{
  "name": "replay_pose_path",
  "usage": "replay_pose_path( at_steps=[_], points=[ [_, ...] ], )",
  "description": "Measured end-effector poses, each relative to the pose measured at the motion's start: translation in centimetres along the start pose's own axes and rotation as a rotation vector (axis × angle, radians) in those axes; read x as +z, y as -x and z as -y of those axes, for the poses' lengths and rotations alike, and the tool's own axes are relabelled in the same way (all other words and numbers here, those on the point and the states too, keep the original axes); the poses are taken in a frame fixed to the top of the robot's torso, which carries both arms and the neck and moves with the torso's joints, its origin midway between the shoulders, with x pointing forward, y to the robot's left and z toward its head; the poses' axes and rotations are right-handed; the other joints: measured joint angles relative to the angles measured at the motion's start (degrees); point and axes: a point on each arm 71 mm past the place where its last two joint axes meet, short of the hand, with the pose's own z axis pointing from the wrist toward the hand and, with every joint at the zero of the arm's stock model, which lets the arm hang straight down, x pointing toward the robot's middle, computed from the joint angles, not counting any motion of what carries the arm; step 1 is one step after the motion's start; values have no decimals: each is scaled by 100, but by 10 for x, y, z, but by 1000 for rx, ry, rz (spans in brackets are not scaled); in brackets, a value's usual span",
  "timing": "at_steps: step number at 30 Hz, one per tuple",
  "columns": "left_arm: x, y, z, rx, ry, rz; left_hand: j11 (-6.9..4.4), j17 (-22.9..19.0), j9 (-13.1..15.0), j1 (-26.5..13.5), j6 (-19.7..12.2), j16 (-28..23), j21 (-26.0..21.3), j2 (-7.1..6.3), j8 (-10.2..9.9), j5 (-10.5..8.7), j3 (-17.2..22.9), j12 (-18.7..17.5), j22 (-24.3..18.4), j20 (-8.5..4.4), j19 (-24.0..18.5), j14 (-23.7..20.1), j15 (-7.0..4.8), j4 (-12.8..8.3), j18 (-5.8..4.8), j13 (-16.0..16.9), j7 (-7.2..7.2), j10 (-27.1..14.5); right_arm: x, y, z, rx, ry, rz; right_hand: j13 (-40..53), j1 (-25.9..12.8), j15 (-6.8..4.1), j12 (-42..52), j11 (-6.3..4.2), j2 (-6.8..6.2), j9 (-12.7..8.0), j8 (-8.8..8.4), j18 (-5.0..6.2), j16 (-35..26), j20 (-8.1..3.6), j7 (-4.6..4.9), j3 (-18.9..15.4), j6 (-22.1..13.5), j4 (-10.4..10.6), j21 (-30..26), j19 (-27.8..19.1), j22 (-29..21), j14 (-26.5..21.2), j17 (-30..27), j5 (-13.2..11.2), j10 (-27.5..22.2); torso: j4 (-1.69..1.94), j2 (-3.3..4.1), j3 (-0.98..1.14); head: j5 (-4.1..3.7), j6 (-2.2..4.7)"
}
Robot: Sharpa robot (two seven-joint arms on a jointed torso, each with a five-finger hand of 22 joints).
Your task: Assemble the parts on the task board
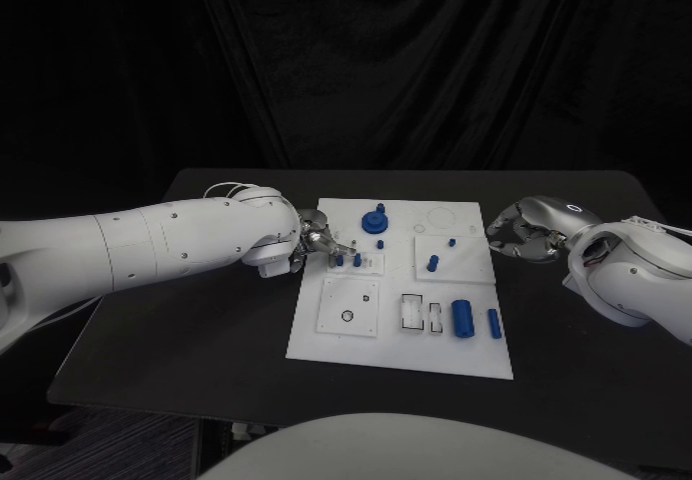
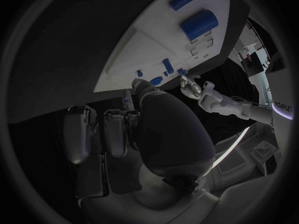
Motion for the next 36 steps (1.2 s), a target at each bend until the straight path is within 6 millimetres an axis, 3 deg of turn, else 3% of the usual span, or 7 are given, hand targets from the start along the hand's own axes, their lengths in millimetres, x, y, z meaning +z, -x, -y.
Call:
replay_pose_path(
  at_steps=[8,18,22,24,28,32,36],
  points=[
    [-2,-1,-4,5,11,5,0,0,82,-185,165,0,309,185,81,0,-299,0,328,0,0,0,0,176,0,0,-61,0,0,0,1,0,-2,-1,0,0,0,0,0,0,0,0,0,0,0,0,0,0,0,-24,0,0,0,0,0,0,0,1,-1,-1,0],
    [-16,1,-8,15,-98,162,-40,0,892,-475,103,0,408,655,598,335,-1125,0,375,-23,-23,-22,-21,185,0,0,-137,2,-3,0,3,1,-6,0,-1,0,0,0,0,0,0,0,0,0,0,0,0,0,0,-24,0,0,0,0,0,0,2,1,-2,-58,0],
    [-26,12,0,19,-222,273,-40,0,1099,405,-365,0,290,663,539,1313,-1064,0,214,-23,-23,-22,-21,64,-1,0,-77,2,-4,1,5,1,-9,2,-1,0,0,0,0,0,0,0,0,0,0,0,0,0,0,-24,0,0,0,0,0,0,3,2,-3,-66,0],
    [-31,20,5,30,-291,321,-38,0,1102,893,-547,0,155,610,432,1502,-955,0,61,-23,-23,-22,-21,-45,-1,0,-36,2,-5,1,6,2,-11,3,-1,0,0,0,0,0,0,0,0,0,0,0,0,0,0,-24,0,0,0,0,0,0,3,1,-3,-74,0],
    [-37,29,15,58,-386,357,83,0,933,1636,-763,0,-199,521,177,1547,-731,-189,-308,45,-7,-8,54,-59,-1,0,83,-1,-5,1,6,2,-12,4,-1,0,0,0,0,0,0,0,0,0,0,0,0,0,0,-24,0,0,0,0,0,0,0,1,-2,-80,0],
    [-38,34,25,111,-465,360,184,0,642,2137,-889,0,-681,386,-76,1417,-599,-1127,-730,105,-20,-22,124,30,60,29,187,-455,-5,1,6,3,-11,4,-1,0,0,0,0,0,0,0,0,0,0,0,16,0,-17,-24,0,0,0,0,0,0,-1,1,1,-101,0],
    [-33,36,32,182,-506,340,243,0,336,2879,-1010,0,-1057,359,-265,1151,-291,-2200,-1015,143,-21,-18,166,-202,92,-15,270,-1337,-4,1,5,3,-9,5,-1,0,0,0,0,0,0,0,0,0,0,0,16,0,-17,-23,0,0,0,0,0,0,7,-2,7,-132,0]
  ],
)
